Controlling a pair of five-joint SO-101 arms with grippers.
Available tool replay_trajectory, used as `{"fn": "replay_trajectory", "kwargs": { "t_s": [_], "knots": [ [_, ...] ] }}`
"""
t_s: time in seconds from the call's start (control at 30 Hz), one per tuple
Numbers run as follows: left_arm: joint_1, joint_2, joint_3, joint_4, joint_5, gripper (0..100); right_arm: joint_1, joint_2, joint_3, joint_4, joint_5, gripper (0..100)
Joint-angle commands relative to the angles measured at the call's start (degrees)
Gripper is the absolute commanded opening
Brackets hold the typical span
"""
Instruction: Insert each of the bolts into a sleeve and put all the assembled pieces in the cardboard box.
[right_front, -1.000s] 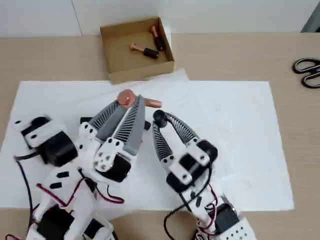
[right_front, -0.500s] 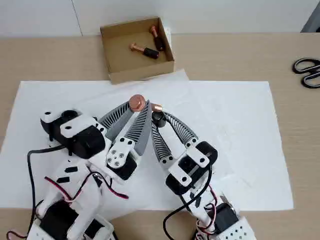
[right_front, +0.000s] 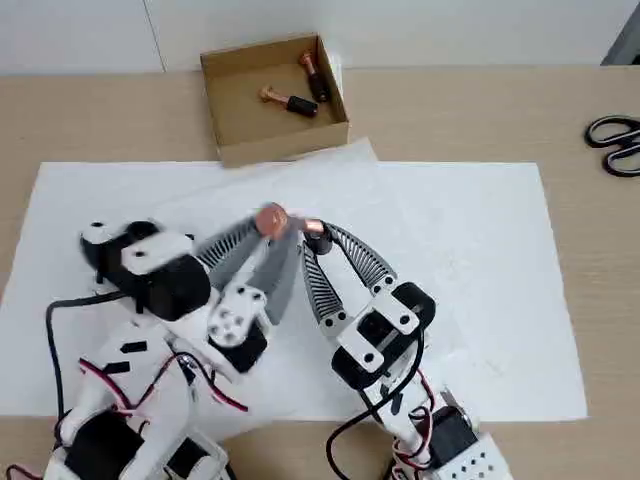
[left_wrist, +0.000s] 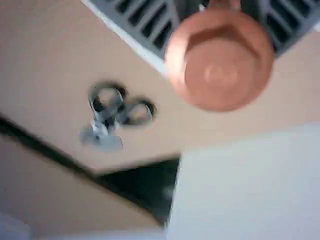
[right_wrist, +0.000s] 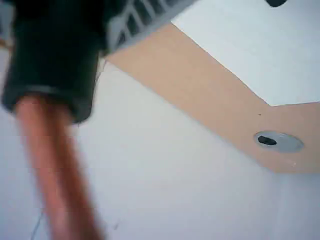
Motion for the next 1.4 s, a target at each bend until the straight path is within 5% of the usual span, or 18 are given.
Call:
{"fn": "replay_trajectory", "kwargs": {
  "t_s": [0.0,0.2,0.4,0.9,1.17,1.37],
  "knots": [
    [2.1,0.4,-2.1,3.2,0.3,1,-0.1,-0.7,0.4,-1.4,0.4,0.5],
    [2.3,0.5,-2.1,3.3,-0.6,1,-0.1,-0.7,0.4,-1.4,0.4,0.5],
    [2.1,3.6,-2.4,4.4,-13.2,1,-0.1,-0.7,0.2,-1.3,0.4,0.5],
    [2.1,35.8,-37.0,20.9,-11.7,1,-0.1,-0.7,0.2,-1.0,0.4,0.5],
    [2.1,37.8,-41.7,24.9,-11.7,1,-0.1,-0.7,0.2,-1.0,0.4,0.5],
    [2.1,37.9,-41.7,29.8,-11.7,21,-0.1,-0.7,0.2,-1.0,0.4,0.5]
  ]
}}
